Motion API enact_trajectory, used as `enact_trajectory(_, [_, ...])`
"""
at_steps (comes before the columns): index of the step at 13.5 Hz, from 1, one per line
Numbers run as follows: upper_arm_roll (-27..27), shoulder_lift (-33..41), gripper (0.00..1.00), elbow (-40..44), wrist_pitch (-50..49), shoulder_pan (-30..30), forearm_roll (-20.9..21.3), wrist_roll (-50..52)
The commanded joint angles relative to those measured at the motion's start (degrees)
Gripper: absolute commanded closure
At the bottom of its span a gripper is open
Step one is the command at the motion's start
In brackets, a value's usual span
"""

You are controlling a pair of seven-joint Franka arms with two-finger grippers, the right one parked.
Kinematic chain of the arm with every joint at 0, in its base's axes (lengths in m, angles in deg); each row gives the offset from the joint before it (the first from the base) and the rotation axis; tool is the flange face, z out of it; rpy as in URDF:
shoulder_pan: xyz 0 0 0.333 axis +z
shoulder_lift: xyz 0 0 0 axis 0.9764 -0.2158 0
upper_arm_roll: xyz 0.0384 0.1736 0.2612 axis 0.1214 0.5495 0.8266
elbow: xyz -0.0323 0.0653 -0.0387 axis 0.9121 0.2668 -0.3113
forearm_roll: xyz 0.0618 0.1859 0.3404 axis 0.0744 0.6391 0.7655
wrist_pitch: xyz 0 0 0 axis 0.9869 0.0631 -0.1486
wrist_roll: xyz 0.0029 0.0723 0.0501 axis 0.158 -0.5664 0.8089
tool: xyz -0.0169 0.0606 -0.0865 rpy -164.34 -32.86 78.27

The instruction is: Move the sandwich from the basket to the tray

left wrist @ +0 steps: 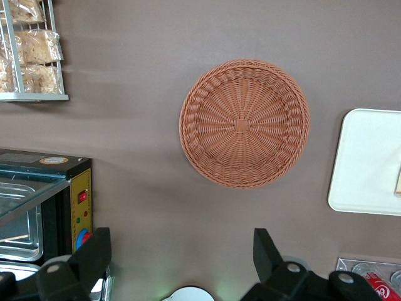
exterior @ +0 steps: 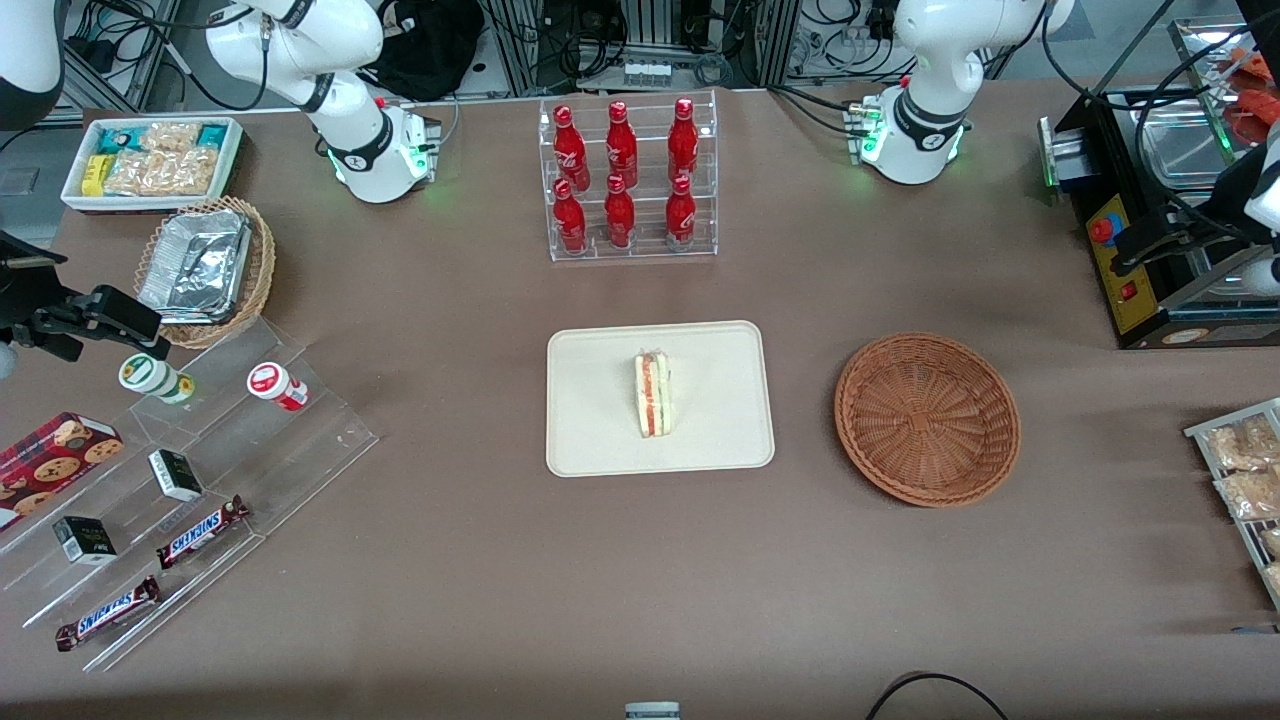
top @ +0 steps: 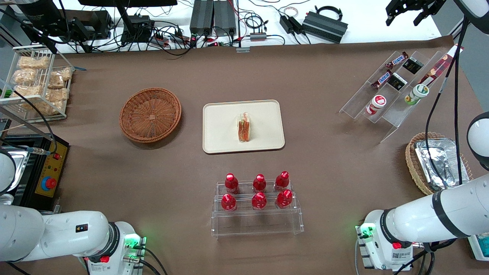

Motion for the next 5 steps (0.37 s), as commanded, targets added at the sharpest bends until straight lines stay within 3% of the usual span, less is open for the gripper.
enact_trajectory(1, [-0.08,1.04,0.0,-0.15,-1.18,0.58,-0.32,0.25])
enact_trajectory(5, [0.35,1.83,0.0,-0.33,-1.53,0.58,-2.61,0.25])
